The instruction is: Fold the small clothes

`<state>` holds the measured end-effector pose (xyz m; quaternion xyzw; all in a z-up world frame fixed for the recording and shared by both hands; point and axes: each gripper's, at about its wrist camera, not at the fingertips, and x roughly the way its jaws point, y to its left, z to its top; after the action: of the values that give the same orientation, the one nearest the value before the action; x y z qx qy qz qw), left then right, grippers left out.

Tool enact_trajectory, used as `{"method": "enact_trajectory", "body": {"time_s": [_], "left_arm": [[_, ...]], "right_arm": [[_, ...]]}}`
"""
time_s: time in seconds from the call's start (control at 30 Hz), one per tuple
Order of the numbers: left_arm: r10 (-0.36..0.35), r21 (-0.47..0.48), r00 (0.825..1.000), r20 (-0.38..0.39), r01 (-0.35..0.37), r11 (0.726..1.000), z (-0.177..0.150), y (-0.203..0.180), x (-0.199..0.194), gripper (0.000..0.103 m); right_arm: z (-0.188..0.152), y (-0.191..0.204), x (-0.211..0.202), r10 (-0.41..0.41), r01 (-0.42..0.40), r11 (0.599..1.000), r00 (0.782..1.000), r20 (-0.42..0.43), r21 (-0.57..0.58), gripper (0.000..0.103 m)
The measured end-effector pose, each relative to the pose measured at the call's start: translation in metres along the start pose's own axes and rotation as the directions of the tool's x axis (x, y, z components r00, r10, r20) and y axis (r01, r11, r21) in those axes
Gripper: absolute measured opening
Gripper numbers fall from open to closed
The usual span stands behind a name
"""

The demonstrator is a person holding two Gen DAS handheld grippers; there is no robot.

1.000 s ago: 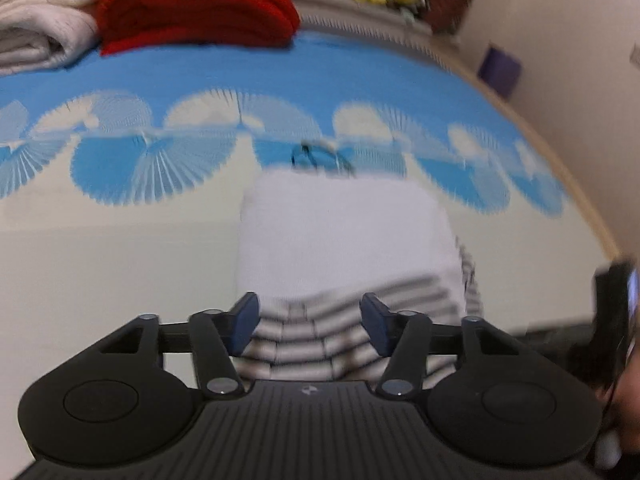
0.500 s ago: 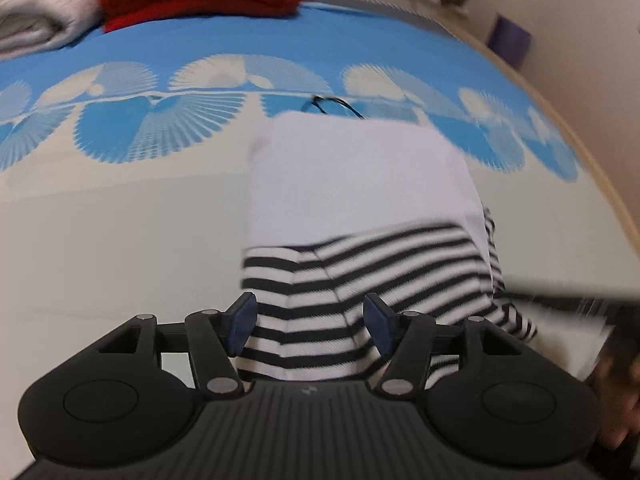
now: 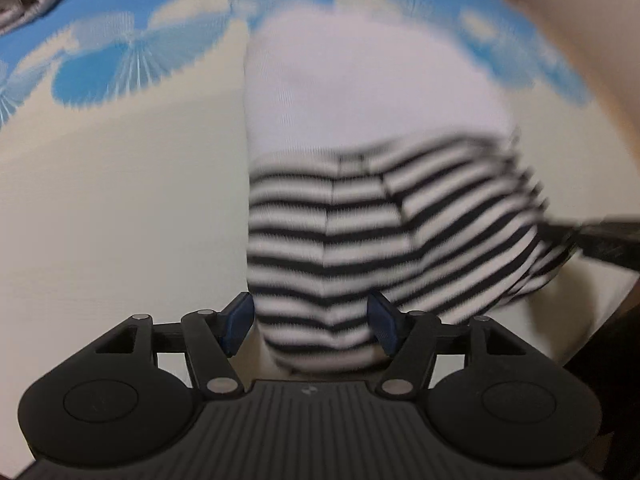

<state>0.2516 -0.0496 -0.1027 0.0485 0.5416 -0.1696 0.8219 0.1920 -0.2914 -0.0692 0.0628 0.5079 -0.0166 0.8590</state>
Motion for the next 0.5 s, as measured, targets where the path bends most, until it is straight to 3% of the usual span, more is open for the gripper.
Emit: {"method": "enact_trajectory", "body": {"time_s": [0.1,0.23,0.3,0.33,0.4,0.43,0.5], "left_arm": [[0.024,0.007,1.0,0.016,-0.024,1.0,-0.002,-0.005,-0.008,0.069],[-0.006,0.059,0.988,0.157,-0.004,0.998,-0.005,-0.01,-0.042,0.069],[-0.022,0.038,0.994,0.107,0.018,0.999,-0.007,-0.006,-0.026,0.069],[0.033,0.042,0.999,0.025,-0.034,0.999,-0.011,-0.006,-0.006,0.069],[0.146,0.095,0.987,-0.064,-0.14,0.986,-0.022,-0.008,0.018,0.071],[0.167,0.109,0.985,-0.041,-0.161,0.981,-0.024,-0.012,0.015,0.07],[0.178,0.127,0.984,-0.001,-0.176,0.976,-0.022,-0.019,-0.001,0.069]], "right_arm": [[-0.002,0.008,0.0,0.021,-0.021,0.999,1.0,0.021,-0.037,0.004],[-0.001,-0.015,-0.017,0.075,-0.082,0.994,0.992,0.1,0.069,0.015],[-0.001,-0.022,-0.011,0.071,-0.079,0.992,0.994,0.086,0.094,0.015],[-0.002,-0.026,-0.005,0.052,-0.056,0.995,0.997,0.05,0.084,0.015],[-0.009,-0.029,0.015,0.023,-0.019,0.998,0.998,-0.067,0.058,0.015],[-0.011,-0.029,0.021,0.014,-0.009,0.999,0.994,-0.108,0.049,0.015],[-0.01,-0.026,0.015,-0.008,0.009,1.0,0.996,-0.085,0.017,0.015]]}}
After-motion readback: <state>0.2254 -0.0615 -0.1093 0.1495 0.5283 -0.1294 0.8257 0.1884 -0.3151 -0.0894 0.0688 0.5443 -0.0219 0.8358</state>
